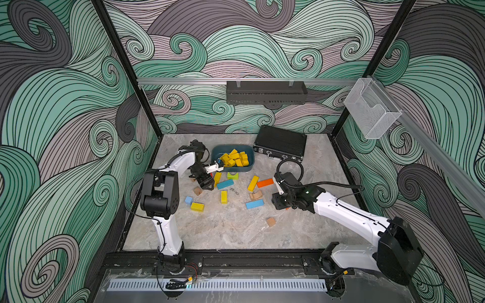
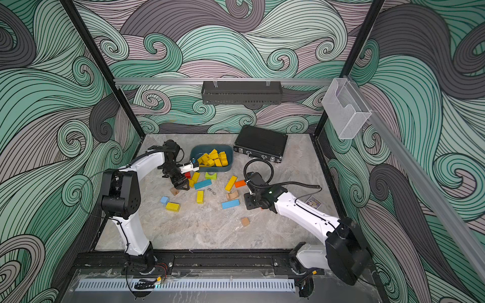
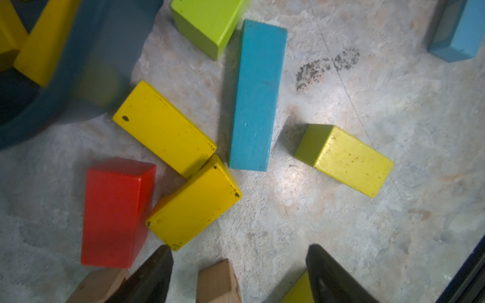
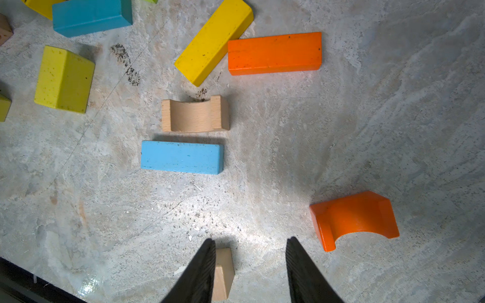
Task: Pick out the yellow building blocks
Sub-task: Pick up the building block from the center of the board.
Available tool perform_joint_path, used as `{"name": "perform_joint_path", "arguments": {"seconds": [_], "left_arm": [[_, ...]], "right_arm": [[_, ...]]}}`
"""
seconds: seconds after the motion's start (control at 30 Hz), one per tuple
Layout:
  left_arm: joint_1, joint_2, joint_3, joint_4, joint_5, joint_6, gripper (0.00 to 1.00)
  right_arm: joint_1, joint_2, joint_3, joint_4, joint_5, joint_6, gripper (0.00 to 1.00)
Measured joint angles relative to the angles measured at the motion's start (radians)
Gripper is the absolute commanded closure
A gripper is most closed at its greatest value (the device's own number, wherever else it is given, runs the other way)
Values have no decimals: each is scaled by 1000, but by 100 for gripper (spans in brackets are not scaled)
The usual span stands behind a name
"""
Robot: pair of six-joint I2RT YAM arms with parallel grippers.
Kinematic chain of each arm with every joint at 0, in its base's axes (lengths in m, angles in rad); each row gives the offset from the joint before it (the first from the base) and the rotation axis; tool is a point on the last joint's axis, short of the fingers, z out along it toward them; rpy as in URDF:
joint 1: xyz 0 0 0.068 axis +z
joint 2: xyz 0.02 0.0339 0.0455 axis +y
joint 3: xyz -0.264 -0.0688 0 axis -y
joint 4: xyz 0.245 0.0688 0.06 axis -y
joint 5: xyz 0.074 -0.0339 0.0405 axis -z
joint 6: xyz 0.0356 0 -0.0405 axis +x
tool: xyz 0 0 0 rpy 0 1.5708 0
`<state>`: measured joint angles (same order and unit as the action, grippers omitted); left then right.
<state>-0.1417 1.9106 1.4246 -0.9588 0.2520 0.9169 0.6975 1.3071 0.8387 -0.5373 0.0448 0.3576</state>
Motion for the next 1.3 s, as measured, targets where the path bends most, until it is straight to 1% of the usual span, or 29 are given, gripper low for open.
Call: {"name": "perform_joint_path", "arguments": {"seconds": [0.2,0.47,0.83,1.07,1.23,1.3], "left_arm": [[-18,34,8,29,-24,17,17],[-29,66,53,55,-43,17,17],[-39,111,65,54,-63,34,20],[-42,111,46,57,-82,44,33],[-45,100,-15,75,-103,51,38],[-45,87,-37,83,-113,52,44]], "right_arm": [[0,3,-2,3,1,2,54],[0,5,-16,3,3,2,54],[0,36,-15,3,5,0,54],[0,36,-16,3,7,-2,54],[0,36,-15,4,7,-1,54],[0,36,-15,4,7,-1,54]]}}
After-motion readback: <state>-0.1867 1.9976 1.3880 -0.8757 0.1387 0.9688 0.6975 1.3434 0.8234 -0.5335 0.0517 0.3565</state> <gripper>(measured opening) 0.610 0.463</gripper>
